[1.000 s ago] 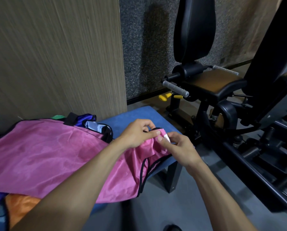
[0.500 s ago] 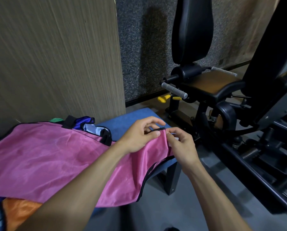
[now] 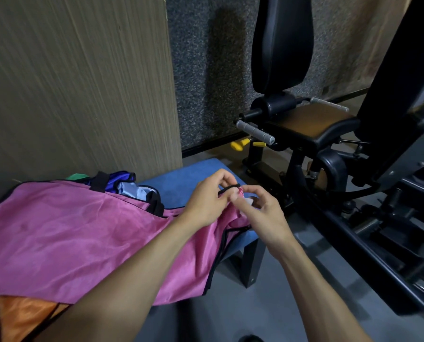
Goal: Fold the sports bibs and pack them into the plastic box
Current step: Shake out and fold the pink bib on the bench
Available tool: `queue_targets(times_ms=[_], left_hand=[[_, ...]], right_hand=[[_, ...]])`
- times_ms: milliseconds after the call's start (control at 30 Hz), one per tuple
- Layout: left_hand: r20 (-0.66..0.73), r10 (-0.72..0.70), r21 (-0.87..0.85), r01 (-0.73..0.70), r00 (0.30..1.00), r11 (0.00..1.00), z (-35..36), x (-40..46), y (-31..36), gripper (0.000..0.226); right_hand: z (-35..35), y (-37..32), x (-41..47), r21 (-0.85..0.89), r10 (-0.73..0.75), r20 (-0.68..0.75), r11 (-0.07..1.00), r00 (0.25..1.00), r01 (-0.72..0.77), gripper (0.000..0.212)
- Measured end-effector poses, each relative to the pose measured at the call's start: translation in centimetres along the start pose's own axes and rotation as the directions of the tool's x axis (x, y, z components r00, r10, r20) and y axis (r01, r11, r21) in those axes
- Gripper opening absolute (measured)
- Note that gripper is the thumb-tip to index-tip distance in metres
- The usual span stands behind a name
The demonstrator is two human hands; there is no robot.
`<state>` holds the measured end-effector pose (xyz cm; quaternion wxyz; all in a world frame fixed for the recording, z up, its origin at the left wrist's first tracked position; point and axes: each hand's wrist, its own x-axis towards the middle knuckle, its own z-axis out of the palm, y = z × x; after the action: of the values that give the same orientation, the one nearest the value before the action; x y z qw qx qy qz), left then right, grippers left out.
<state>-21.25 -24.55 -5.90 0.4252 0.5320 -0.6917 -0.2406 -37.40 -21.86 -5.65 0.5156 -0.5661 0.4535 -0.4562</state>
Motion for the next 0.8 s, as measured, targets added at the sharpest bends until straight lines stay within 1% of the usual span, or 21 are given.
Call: queue_targets(times_ms=[67,133,233,300,367,467,500,600,633,700,800], left_hand=[[0.024,-0.05,-0.054,0.052,0.998,0.997,0.0,0.3,-0.5,0.014],[0.046,-0.092,-0.066,0.095,0.995,0.993,0.0,0.5,-0.8,0.014],[0.06,-0.134,-0.104,0.14,0.989,0.985,0.1,0.8,-1.1,0.013],[0.064,-0.172,-0.13,0.179,0.983,0.975,0.1,0.9,-1.1,0.011],[0.07,-0.204,-0.147,0.213,0.976,0.966,0.2,1.0,-1.2,0.011],[0.084,-0.232,-0.186,0.244,0.969,0.952,0.4,0.8,-1.0,0.013],[0.087,-0.245,-0.205,0.258,0.966,0.944,0.4,0.6,-0.9,0.013],[0.091,-0.291,-0.216,0.305,0.952,0.928,0.4,0.3,-0.8,0.017],[0.087,-0.293,-0.2,0.305,0.952,0.931,0.4,0.3,-0.8,0.018],[0.069,-0.278,-0.192,0.287,0.958,0.939,0.3,0.4,-0.9,0.022],[0.059,-0.254,-0.202,0.261,0.965,0.944,0.4,0.7,-1.0,0.029]], right_hand=[[-0.4,0.1,0.0,-0.039,-0.003,0.06,0.999,0.998,0.006,0.045],[-0.9,0.3,0.0,-0.077,-0.036,0.123,0.996,0.992,0.045,0.061],[-1.4,0.7,0.0,-0.088,-0.084,0.223,0.991,0.971,0.105,0.077],[-1.6,0.7,-0.2,-0.136,-0.106,0.26,0.98,0.96,0.145,0.078],[-1.4,0.9,-0.2,-0.197,-0.128,0.247,0.964,0.96,0.179,0.073],[-0.7,1.3,-0.2,-0.27,-0.16,0.138,0.944,0.977,0.192,0.057],[-0.4,1.5,-0.1,-0.285,-0.176,0.092,0.938,0.98,0.195,0.047],[0.1,1.6,0.1,-0.348,-0.215,-0.039,0.919,0.976,0.189,0.006],[0.2,1.5,0.2,-0.372,-0.237,-0.071,0.907,0.969,0.195,0.005],[0.2,1.6,0.2,-0.412,-0.26,-0.105,0.89,0.96,0.196,0.012],[0.6,1.8,0.1,-0.459,-0.261,-0.097,0.868,0.96,0.189,0.012]])
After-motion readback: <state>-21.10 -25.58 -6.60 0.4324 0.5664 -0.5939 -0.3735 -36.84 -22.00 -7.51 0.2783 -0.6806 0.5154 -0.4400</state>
